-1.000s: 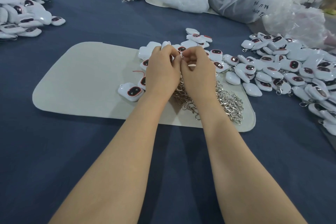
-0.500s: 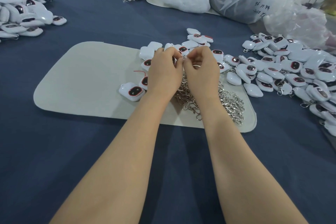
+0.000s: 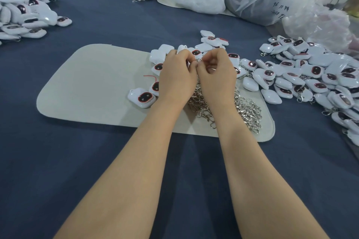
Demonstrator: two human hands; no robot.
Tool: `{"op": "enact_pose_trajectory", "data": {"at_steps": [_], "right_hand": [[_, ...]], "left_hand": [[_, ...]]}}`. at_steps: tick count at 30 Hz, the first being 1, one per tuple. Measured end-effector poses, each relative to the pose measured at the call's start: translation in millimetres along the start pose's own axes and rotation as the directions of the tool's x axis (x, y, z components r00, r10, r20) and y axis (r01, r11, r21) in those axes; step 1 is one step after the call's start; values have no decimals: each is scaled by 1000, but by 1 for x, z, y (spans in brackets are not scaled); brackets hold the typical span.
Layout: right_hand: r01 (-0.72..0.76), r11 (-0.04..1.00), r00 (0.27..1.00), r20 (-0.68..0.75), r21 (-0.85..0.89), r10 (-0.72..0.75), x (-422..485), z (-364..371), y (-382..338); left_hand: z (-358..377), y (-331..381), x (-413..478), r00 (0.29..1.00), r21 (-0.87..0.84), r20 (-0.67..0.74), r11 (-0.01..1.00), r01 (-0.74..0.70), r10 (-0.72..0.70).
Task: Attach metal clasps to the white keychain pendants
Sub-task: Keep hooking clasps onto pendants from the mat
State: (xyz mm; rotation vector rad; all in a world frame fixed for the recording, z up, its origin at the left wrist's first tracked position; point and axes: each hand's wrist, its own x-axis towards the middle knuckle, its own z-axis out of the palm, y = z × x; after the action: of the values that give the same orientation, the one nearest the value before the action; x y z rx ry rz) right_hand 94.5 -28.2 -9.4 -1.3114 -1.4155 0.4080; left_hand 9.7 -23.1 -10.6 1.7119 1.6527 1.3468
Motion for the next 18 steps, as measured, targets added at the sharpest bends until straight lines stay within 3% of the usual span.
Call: {"op": "enact_pose_trajectory", "data": {"at_steps": [18], "right_hand": [[38,999,997,64,-11,-37,0,-1,3]], "left_hand": [[-4,4,-3,1000,30,-12,999,-21,22]]}}
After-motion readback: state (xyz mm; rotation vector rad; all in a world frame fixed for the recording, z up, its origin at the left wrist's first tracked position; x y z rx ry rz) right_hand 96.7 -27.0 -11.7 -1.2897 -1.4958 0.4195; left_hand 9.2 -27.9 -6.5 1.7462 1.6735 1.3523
